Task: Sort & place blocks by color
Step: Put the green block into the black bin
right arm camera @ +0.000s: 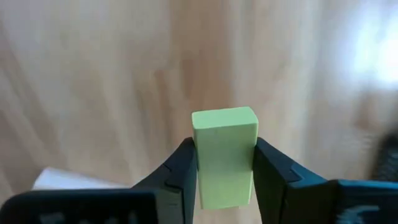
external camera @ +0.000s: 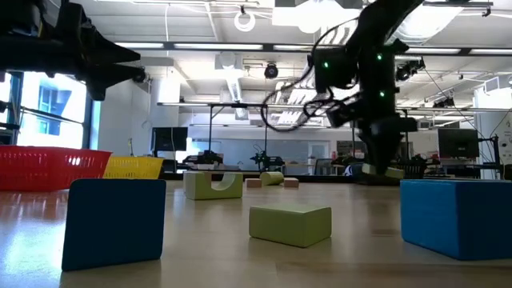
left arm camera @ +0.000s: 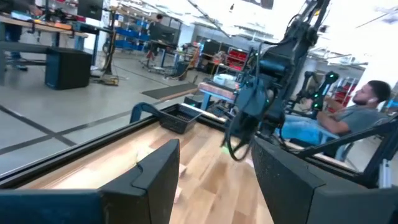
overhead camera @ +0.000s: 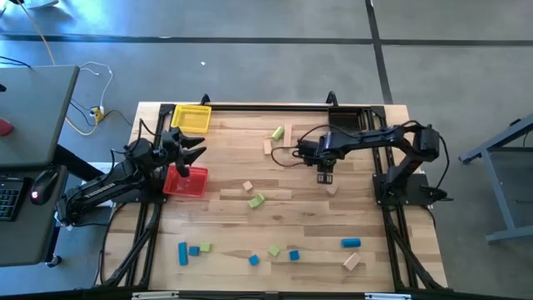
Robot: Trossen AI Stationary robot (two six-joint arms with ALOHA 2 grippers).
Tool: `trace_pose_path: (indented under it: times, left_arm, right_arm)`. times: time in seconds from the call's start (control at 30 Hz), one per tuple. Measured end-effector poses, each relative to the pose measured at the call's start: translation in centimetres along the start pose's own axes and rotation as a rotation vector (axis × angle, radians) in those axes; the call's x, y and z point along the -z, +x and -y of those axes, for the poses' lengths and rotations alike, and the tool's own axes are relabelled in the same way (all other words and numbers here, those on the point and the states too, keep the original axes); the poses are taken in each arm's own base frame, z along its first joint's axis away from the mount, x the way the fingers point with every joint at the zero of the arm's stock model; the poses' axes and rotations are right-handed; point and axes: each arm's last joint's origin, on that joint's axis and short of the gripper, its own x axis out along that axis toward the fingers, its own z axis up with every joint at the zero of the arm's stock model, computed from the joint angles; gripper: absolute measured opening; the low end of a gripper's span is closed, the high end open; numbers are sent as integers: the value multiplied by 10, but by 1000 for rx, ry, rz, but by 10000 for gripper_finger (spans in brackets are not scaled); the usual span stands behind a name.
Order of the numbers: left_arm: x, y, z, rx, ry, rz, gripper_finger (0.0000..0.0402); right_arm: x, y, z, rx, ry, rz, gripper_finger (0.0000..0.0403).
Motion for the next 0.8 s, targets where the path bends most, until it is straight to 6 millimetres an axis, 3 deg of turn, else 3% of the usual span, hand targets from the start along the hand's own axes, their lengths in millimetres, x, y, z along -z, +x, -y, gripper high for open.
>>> trace_pose_path:
  times: [0.37,0.57,0.8]
  left_arm:
    - [-23,-4,9,48,5,53,188]
    - [-34,-6,13,38,25,24,188]
    - [-42,1,14,8,6,-75,188]
  right_arm:
    - [4,-46,61,330,369,145,98]
    - [19,-44,100,374,577,139,101]
    - [34,-35,137,396,703,126,102]
